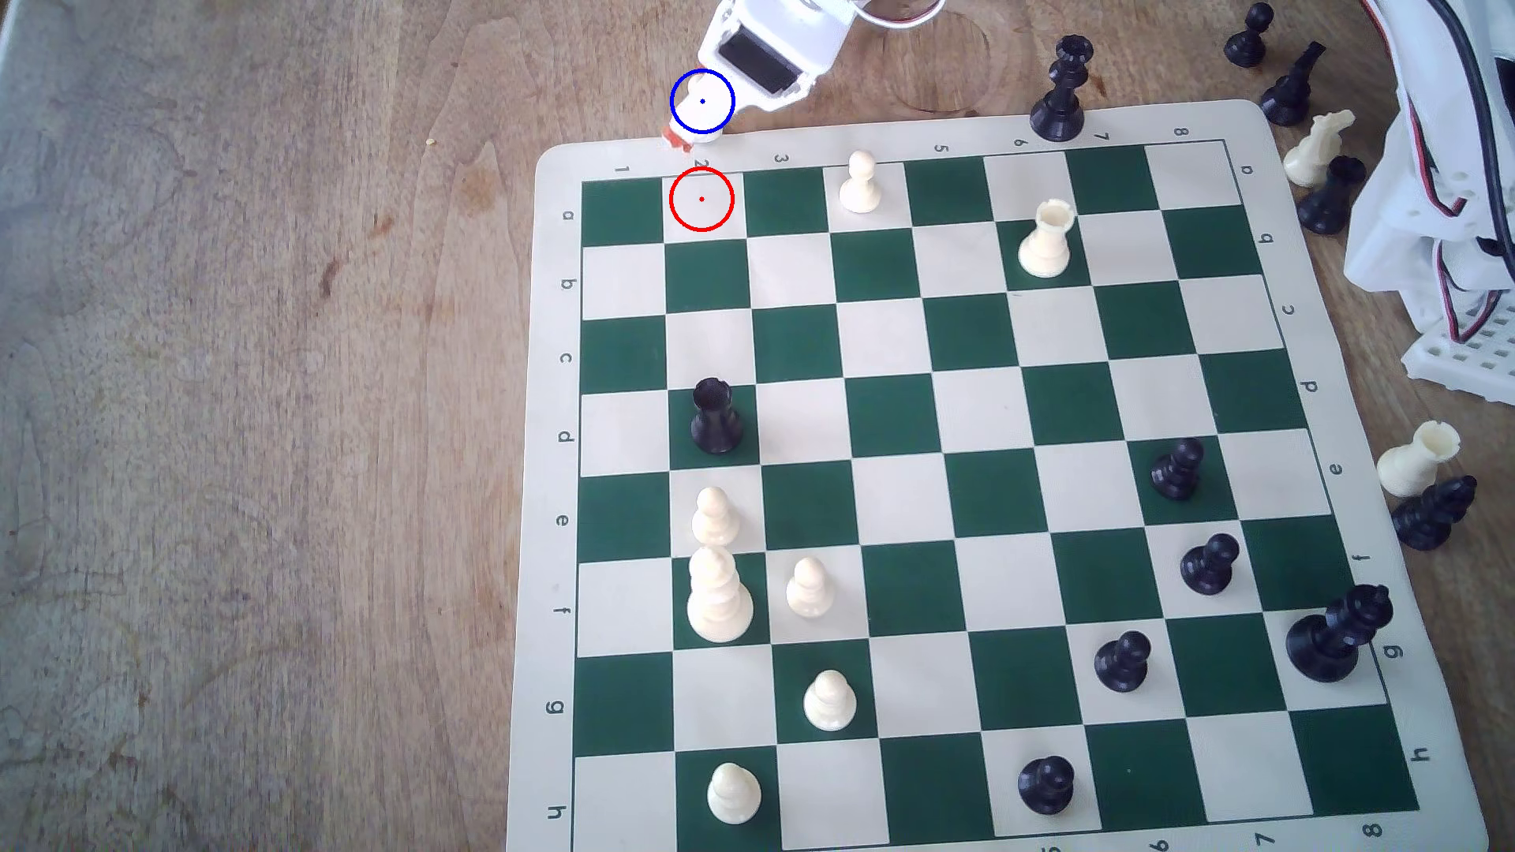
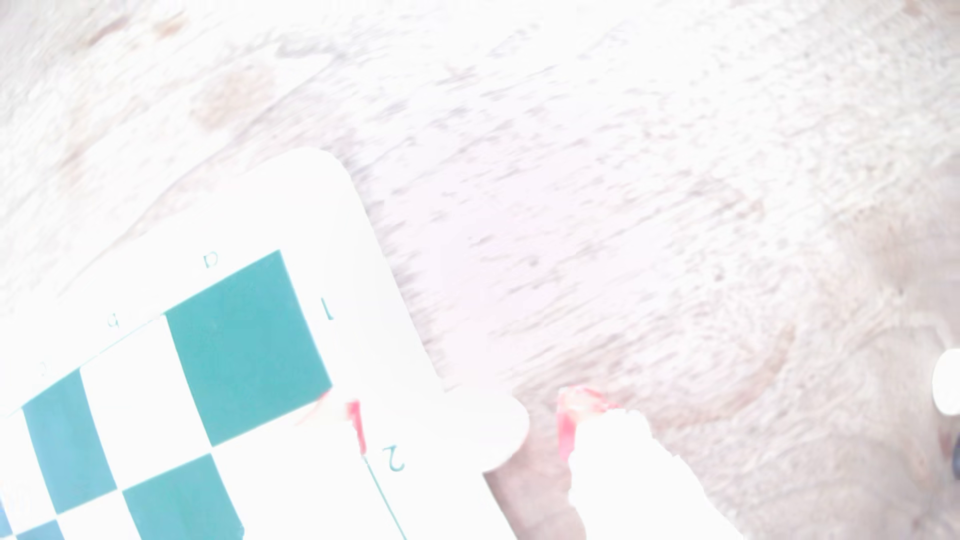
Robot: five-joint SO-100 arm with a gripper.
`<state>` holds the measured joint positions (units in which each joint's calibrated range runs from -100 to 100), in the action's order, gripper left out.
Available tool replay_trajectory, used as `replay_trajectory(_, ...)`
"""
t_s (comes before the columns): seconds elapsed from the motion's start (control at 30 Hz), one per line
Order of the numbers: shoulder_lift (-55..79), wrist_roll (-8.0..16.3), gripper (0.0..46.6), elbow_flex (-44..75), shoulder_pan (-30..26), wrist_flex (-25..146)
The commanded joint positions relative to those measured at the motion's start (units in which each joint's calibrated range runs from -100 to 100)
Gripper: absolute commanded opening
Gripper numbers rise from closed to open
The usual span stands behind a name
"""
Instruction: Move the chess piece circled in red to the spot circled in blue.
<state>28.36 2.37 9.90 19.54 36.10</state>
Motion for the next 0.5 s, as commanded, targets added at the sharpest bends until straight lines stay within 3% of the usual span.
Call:
replay_trajectory(0.0,-15.80,0.93,21.7,-4.91,-0.03,-3.83)
replay_trajectory(0.13,-25.99,1.81,21.8,-11.62,-2.14,-5.96)
replay_trajectory(0.2,-34.05,2.10,19.4,-18.24,-4.17,-6.69)
replay_trajectory(0.23,-36.85,2.25,16.7,-20.59,-4.80,-7.18)
replay_trajectory(0.27,-39.57,2.49,10.4,-23.04,-5.42,-7.84)
replay_trajectory(0.3,-45.26,2.54,0.5,-27.58,-6.60,-8.09)
replay_trajectory(0.43,-57.31,2.34,0.2,-38.45,-8.94,-10.38)
replay_trajectory(0.47,-65.03,1.86,0.2,-47.70,-10.27,-16.77)
